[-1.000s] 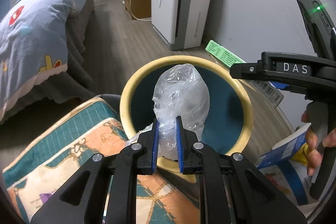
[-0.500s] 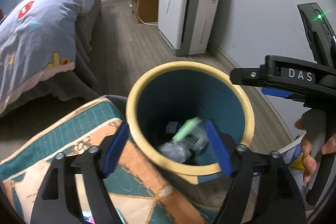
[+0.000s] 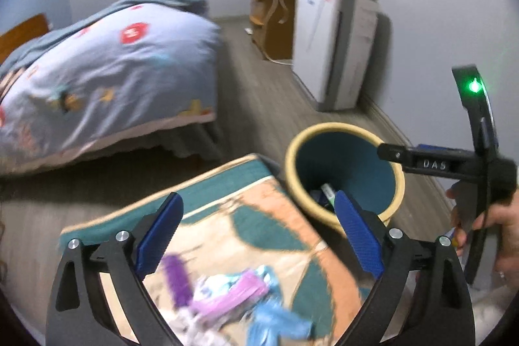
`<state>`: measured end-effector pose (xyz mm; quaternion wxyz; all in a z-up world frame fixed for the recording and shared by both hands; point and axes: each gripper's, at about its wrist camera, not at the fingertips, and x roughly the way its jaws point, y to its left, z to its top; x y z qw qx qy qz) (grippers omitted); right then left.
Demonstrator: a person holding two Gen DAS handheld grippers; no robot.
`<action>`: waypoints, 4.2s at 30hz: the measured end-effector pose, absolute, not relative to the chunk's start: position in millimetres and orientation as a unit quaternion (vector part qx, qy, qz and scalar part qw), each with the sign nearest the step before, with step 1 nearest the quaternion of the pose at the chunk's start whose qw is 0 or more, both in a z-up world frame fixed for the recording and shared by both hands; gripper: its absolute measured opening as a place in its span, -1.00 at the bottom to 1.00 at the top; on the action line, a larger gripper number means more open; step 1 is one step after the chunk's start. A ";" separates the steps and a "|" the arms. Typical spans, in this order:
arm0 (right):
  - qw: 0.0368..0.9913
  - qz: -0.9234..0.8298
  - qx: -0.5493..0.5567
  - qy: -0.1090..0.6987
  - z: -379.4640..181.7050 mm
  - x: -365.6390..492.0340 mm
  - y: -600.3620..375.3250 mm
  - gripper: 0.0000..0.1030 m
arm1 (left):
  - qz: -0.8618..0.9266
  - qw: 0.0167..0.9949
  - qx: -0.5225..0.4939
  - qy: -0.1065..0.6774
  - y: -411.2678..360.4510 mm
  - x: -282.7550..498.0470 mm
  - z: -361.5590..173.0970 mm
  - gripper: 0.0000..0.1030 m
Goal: Collect trash
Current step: 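Move both tools back over the remaining trash on the cushion, then grasp the blue face masks with the right tool while the left grasps the pink wrapper, then carry the masks and pink wrapper over the bin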
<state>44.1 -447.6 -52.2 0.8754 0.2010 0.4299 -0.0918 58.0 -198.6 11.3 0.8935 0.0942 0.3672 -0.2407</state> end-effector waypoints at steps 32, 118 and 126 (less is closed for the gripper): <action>0.860 0.005 0.104 0.499 -65.2 16.5 -292.4 0.89 | -0.094 0.896 0.045 0.432 -14.9 9.6 -26.2 0.85; 0.833 0.057 0.180 0.519 -80.9 62.1 -373.0 -0.87 | -0.246 0.837 0.155 0.464 -179.5 63.8 -99.5 -0.78; 0.845 0.040 0.186 0.499 -74.8 59.8 -394.6 -0.87 | -0.245 0.844 0.133 0.459 -190.5 66.0 -89.6 -0.78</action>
